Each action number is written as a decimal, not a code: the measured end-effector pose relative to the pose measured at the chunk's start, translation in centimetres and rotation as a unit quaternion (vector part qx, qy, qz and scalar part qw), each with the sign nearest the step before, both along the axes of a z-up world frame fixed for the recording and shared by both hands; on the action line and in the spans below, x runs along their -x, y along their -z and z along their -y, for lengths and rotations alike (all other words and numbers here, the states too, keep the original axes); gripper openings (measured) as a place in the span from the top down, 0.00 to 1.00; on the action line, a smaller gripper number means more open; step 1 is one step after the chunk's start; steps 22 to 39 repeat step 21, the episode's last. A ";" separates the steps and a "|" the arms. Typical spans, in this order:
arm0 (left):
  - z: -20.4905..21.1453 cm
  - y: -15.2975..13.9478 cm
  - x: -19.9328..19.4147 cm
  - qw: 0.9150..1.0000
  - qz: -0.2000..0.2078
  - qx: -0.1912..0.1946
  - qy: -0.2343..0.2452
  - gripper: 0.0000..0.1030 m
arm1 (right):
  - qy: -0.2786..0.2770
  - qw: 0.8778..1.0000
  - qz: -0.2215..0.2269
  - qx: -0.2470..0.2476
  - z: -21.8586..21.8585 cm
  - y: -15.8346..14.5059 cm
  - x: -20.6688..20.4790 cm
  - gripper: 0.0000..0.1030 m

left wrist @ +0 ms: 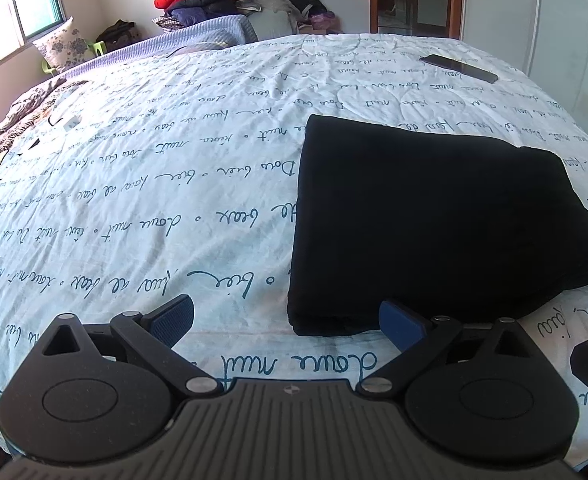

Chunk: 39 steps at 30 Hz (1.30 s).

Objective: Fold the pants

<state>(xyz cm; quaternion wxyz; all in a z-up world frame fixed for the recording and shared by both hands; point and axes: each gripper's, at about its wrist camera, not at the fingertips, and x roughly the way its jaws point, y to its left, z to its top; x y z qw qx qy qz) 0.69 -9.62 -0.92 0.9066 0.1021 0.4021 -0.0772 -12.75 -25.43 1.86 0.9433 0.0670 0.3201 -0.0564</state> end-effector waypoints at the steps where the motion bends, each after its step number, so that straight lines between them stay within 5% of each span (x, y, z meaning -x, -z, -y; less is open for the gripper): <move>1: 0.0 0.0 0.0 1.000 0.000 0.000 0.000 0.03 | 0.000 1.000 0.000 0.000 0.0 0.0 0.0 0.13; 39: -0.2 -0.2 -0.4 1.000 0.012 0.000 0.003 0.03 | 0.001 1.000 0.003 0.003 -0.1 -0.3 0.0 0.13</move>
